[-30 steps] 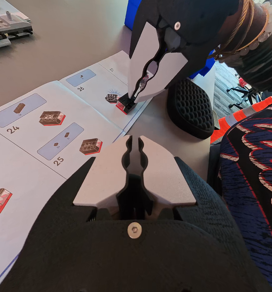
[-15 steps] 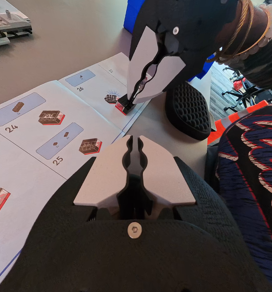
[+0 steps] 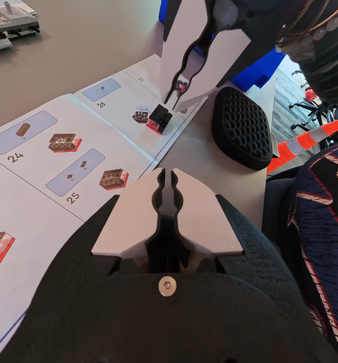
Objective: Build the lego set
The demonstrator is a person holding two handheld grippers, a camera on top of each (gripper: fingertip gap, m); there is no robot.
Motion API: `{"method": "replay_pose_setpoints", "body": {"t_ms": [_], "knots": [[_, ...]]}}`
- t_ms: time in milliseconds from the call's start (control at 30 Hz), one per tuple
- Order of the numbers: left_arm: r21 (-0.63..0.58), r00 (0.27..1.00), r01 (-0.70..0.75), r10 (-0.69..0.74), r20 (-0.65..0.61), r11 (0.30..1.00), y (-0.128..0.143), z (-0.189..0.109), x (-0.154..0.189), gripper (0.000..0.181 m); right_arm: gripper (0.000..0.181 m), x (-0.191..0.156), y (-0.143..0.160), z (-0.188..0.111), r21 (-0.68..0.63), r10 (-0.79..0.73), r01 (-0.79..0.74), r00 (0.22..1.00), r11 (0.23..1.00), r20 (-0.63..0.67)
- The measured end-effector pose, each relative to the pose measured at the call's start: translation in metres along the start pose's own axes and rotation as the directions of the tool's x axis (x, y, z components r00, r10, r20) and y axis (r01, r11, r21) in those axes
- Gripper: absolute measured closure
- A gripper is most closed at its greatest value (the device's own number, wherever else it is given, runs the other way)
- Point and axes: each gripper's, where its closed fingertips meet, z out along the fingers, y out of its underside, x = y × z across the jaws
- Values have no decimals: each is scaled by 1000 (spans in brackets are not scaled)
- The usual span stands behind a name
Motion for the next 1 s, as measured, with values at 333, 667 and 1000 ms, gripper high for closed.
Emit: {"method": "replay_pose_setpoints", "body": {"t_ms": [333, 667, 1000], "knots": [[13, 1000, 6, -6, -11, 1000, -2, -1, 1, 175, 176, -3, -1, 15, -28, -55, 56, 998, 998, 38], [30, 1000, 15, -15, -24, 999, -3, -3, 1, 176, 177, -3, -1, 16, -138, 20, -17, 999, 990, 24], [18, 1000, 12, -12, -14, 1000, -2, -2, 0, 176, 170, -4, -10, 0, 61, -27, 29, 999, 998, -36]]}}
